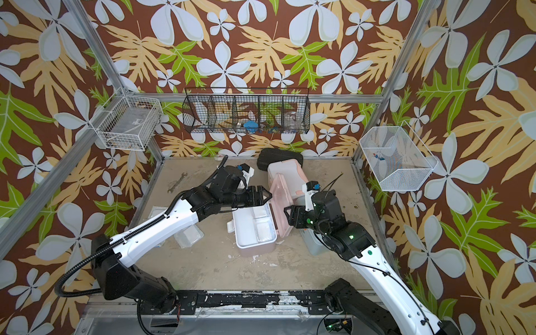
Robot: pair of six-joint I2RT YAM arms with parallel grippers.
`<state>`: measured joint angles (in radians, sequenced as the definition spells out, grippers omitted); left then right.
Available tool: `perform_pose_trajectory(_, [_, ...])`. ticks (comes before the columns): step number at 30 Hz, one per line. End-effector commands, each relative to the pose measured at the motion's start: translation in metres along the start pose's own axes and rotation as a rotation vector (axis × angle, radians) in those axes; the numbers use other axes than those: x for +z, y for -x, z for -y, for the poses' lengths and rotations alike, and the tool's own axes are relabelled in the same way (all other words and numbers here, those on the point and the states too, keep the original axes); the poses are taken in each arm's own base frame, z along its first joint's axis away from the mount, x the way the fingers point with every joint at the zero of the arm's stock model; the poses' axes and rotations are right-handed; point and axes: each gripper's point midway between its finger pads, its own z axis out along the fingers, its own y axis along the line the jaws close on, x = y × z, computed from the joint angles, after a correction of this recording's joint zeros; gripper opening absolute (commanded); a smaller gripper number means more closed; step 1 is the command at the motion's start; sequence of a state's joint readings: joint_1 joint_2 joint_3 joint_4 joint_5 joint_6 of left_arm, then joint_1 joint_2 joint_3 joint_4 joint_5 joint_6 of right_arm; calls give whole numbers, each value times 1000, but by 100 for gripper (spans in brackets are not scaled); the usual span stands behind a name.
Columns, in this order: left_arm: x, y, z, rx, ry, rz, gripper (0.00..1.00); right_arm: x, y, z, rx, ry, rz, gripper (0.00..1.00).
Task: Open first aid kits and take out gauze
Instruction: Pick up the gauze from the first aid kit.
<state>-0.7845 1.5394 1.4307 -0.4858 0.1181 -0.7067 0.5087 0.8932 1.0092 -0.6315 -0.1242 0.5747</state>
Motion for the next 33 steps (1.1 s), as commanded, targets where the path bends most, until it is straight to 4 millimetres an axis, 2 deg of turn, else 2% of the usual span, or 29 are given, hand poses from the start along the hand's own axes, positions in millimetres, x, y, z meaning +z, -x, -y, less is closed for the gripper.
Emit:
perform_pose_trajectory(1, [-1,-7,-54,68,265,-1,76,-1,1,1,-13,-5,5,67])
perform_pose_trajectory(5, [3,-9,-72,76,342,-1,71,0,0,1,-14,-2,4,67])
perform_pose_trajectory(12, [22,-14,-86,87,402,-36,56,2,-3,2,-16,2,0,67])
perform_pose_trajectory(14, [27,-15,-88,88,407,-48,51,2,-2,1,-15,6,2,67])
perform_pose_trajectory(19, [39,-18,-89,86,404,-71,32,3,-3,0,-15,9,1,67])
perform_pose_trajectory(21, [42,-19,-88,88,399,-77,30,3,-3,0,-15,9,-1,67])
perform_pose_trajectory(25, [46,-21,-90,88,403,-86,17,3,-3,0,-16,9,-2,67])
perform_pose_trajectory(28, [47,-21,-90,90,403,-87,12,4,-4,1,-16,9,-3,67])
perform_pose_trajectory(32, [48,-23,-91,89,404,-94,0,4,-5,0,-16,13,-5,67])
perform_pose_trajectory(33, [47,-23,-90,90,399,-94,0,4,-4,1,-17,12,-5,67])
